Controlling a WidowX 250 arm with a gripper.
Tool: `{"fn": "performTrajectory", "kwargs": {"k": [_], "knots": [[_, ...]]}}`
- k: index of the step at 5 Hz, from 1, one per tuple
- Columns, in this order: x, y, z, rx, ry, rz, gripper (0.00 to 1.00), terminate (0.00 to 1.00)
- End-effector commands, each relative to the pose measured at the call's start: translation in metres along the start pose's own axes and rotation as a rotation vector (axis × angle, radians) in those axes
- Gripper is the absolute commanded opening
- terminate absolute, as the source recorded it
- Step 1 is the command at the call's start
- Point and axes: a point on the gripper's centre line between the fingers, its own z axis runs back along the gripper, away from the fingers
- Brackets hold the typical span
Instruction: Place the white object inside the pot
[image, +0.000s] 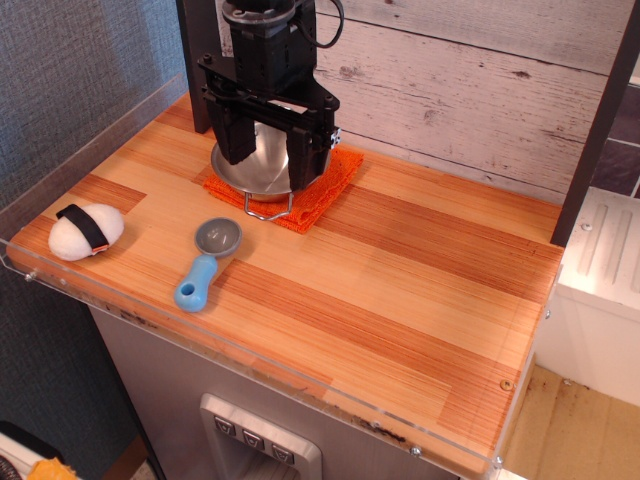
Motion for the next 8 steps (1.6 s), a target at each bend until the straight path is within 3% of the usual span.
{"fn": "performTrajectory", "kwargs": {"k": [1,4,7,8], "knots": [[0.0,0.0,0.0,0.0,0.0,0.0,1.0,0.0],[-0.056,0.079,0.002,0.094,0.021,0.055,1.0,0.0],[-0.066,0.122,-0.02,0.223,0.024,-0.145,1.0,0.0],[-0.075,0.136,-0.021,0.218,0.053,-0.078,1.0,0.0]]}}
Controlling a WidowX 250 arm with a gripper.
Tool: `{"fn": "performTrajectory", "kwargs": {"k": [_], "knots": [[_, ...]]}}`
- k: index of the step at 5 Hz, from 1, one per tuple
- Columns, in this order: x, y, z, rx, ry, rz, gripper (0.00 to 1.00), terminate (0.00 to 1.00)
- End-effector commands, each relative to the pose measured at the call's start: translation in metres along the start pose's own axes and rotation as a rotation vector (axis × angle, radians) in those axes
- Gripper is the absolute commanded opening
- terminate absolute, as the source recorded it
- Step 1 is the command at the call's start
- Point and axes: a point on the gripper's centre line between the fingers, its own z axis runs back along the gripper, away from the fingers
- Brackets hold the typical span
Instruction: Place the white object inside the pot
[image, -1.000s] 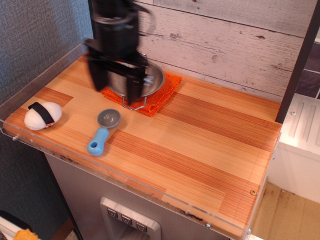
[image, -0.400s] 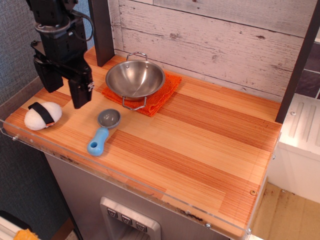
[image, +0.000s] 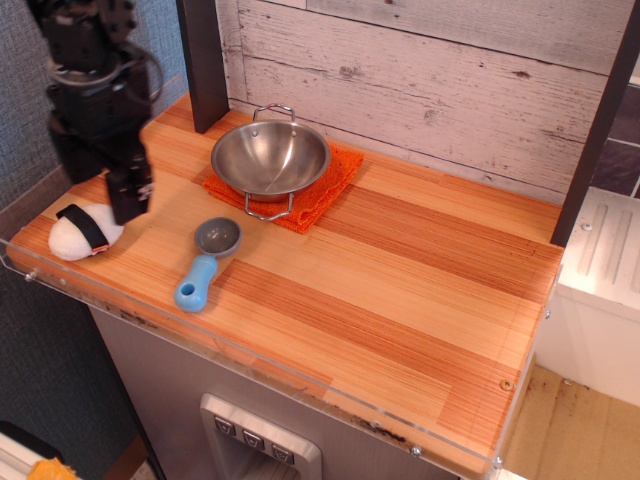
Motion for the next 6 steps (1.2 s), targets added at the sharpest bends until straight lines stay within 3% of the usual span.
{"fn": "performTrajectory", "kwargs": {"k": [1,3,4,6], "knots": [[-0.024,0.025,-0.004,-0.02,0.021,0.169,1.0,0.0],[-0.029,0.018,-0.023,-0.035,0.042,0.215,1.0,0.0],[-0.027,0.013,-0.039,-0.052,0.003,0.266,1.0,0.0],[-0.019,0.005,-0.048,-0.056,0.029,0.274,1.0,0.0]]}}
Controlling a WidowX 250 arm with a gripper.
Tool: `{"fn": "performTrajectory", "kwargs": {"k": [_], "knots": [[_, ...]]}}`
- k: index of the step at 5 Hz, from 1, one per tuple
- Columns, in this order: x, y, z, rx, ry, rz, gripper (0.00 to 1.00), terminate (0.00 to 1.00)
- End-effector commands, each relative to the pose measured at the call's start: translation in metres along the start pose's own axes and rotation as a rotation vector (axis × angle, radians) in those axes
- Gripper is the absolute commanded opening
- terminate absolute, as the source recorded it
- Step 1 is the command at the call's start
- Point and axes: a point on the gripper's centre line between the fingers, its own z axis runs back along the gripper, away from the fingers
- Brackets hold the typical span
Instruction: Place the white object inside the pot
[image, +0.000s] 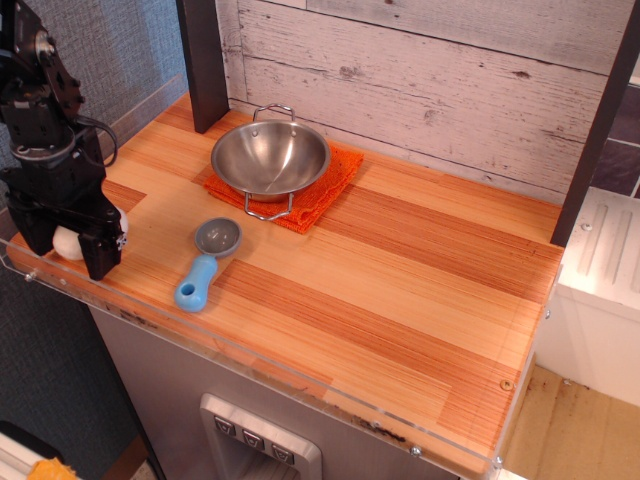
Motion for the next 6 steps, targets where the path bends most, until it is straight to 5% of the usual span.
{"fn": "performTrajectory", "kwargs": {"k": [1,2,3,4,6], "knots": [[0.011,-0.004,0.027,0.03,-0.056,-0.005,0.0,0.0],[0.023,-0.013,0.06,-0.018,-0.087,0.002,0.0,0.0],[0.055,-0.035,0.093,-0.125,-0.127,0.088,0.0,0.0],[0.09,-0.069,0.1,-0.17,-0.146,0.093,0.0,0.0],[0.128,-0.098,0.09,-0.164,-0.148,0.106,0.0,0.0]]}}
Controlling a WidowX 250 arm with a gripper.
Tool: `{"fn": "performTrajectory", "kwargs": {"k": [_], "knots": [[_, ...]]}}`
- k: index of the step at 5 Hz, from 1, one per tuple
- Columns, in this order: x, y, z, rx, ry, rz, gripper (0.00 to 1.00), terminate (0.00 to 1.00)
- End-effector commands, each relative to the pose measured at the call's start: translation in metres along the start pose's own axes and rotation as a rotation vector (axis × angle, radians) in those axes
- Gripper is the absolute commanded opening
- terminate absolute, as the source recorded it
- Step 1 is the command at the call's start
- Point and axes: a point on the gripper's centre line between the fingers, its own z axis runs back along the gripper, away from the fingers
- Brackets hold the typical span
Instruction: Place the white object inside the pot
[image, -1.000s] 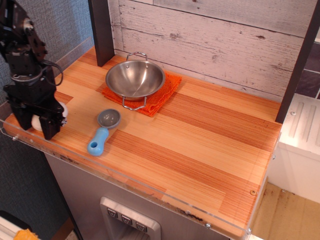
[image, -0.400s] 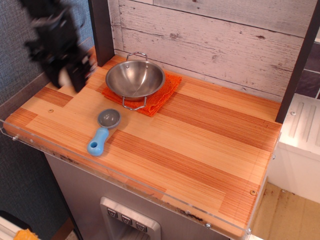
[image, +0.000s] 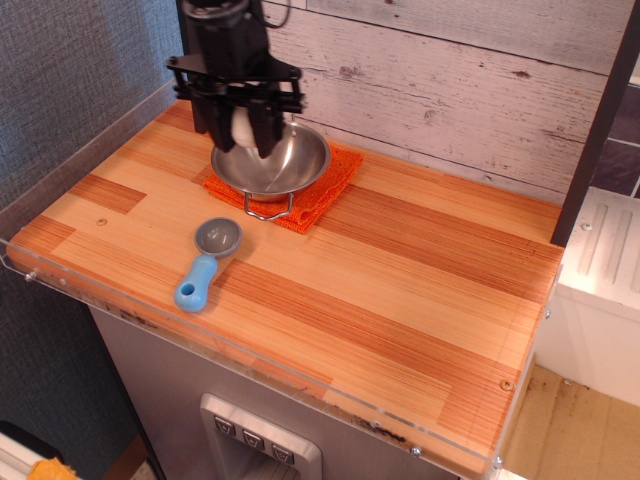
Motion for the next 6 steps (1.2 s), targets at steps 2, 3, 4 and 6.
{"fn": "performTrajectory", "kwargs": {"k": [2,3,4,6], "knots": [[0.017,0.004,0.006,0.035,-0.038,0.012,1.0,0.0],[0.015,0.006,0.013,0.048,-0.026,-0.012,1.0,0.0],[0.01,0.001,0.025,0.046,-0.032,-0.044,1.0,0.0],[-0.024,-0.015,0.059,0.033,-0.036,-0.065,1.0,0.0]]}}
